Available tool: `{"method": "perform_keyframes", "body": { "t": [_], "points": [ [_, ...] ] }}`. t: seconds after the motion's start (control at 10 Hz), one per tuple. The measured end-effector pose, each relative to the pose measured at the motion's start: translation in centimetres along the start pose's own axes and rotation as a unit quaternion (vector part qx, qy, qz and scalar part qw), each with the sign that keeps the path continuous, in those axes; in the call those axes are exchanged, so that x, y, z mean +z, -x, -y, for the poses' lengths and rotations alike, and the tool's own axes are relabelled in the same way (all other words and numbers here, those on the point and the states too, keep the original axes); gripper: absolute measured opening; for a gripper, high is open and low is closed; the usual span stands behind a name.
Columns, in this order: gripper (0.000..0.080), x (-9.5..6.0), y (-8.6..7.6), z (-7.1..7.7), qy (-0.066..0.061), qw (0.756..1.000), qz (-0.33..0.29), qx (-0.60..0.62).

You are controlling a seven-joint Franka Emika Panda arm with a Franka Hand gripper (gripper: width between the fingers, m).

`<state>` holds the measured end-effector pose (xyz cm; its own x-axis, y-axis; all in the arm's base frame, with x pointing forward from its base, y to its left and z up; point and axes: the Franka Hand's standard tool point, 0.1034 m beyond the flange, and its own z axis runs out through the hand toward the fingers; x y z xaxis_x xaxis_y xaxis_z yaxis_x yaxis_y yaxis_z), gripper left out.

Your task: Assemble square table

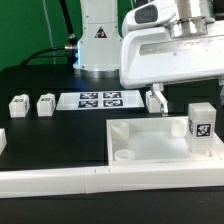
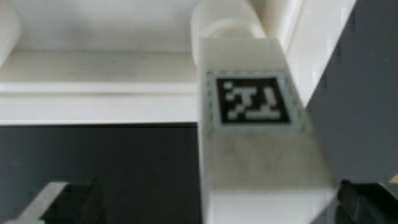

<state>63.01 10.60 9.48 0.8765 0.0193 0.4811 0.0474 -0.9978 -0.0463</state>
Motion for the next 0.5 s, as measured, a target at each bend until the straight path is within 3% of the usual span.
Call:
{"method": "perform_keyframes", "body": {
  "t": [0.1, 0.5],
  "points": [
    [0.0649, 0.45, 0.67, 0.33, -0.007, 0.999, 0.050, 0.003],
    [0.0649, 1.19, 0.70, 0.59, -0.023, 0.982, 0.185, 0.020]
  ]
}}
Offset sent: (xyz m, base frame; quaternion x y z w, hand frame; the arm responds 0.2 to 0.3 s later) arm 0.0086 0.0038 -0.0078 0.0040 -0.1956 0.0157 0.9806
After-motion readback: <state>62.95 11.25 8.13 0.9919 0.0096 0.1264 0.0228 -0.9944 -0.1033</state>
